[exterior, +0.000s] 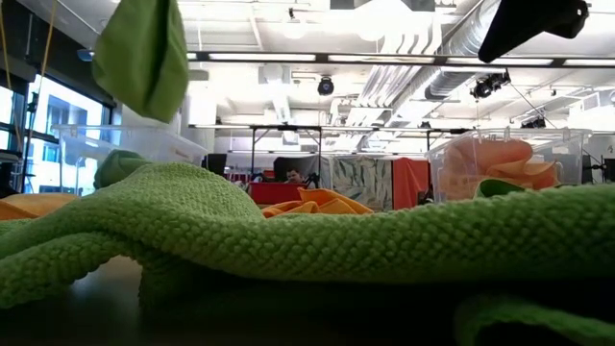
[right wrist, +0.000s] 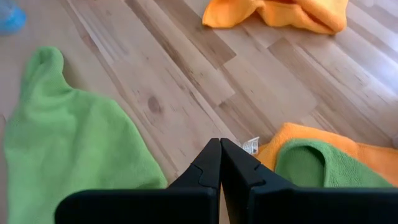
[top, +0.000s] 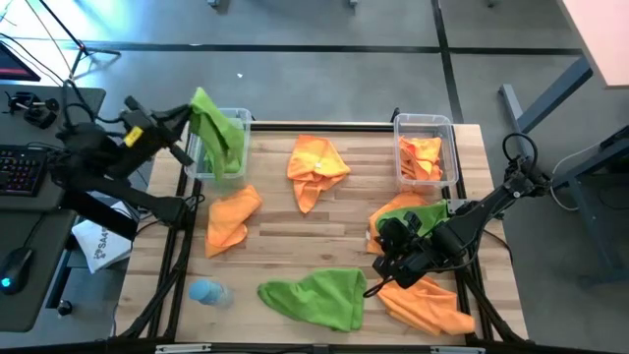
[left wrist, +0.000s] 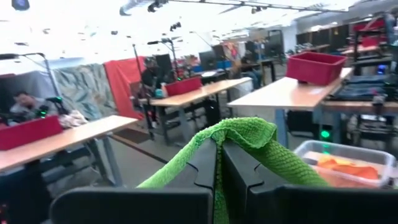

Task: Sort microfiber towel by color & place in baskets
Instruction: Put the green microfiber towel into the left transparent bin

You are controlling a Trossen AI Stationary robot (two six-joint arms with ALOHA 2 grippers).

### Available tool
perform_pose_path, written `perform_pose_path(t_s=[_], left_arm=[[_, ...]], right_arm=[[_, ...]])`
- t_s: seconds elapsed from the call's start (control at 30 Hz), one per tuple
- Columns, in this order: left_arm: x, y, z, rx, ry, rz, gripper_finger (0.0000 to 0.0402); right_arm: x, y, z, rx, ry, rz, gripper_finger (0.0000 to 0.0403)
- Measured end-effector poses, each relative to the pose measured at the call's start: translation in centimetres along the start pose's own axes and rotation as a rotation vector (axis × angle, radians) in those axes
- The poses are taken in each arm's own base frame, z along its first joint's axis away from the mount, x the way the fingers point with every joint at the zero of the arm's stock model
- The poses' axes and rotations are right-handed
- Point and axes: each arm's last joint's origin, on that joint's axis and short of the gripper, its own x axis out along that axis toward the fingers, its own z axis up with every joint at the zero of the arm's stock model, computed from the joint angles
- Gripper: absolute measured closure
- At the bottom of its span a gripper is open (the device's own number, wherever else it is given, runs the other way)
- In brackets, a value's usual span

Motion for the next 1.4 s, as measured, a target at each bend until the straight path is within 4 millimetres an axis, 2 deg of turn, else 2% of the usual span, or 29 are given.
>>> perform_pose_path(t_s=[0.23, 0.53, 0.87, 0.97, 1.1, 1.3, 1.4], left_arm=[[-0.9, 1.7, -0.2, 0.027, 0.002, 0.047, 0.0401], [-1.1, 1.9, -1.2, 0.137, 0.089, 0.122, 0.0401], [-1.0, 2.7, -1.5, 0.152, 0.177, 0.358, 0.0401], [-0.5, 2.0, -2.0, 0.181, 0.197, 0.387, 0.0401], [0.6, 0.2, -3.9, 0.282, 0.243, 0.390, 0.0401], [2.6, -2.1, -7.4, 0.416, 0.291, 0.239, 0.0401], [3.6, -2.3, -8.5, 0.414, 0.320, 0.208, 0.0401]], right_arm=[[0.0, 0.1, 0.1, 0.007, -0.034, -0.004, 0.0403], [0.0, 0.1, 0.1, 0.006, -0.034, -0.004, 0.0403], [0.0, 0.0, 0.2, -0.001, -0.036, -0.006, 0.0403], [0.0, 0.0, 0.2, 0.000, -0.061, -0.017, 0.0403], [0.0, 0.0, 0.3, 0.000, -0.084, -0.027, 0.0403], [0.0, 0.0, 0.3, 0.000, -0.084, -0.027, 0.0403], [0.0, 0.0, 0.3, 0.003, -0.085, -0.024, 0.0403]])
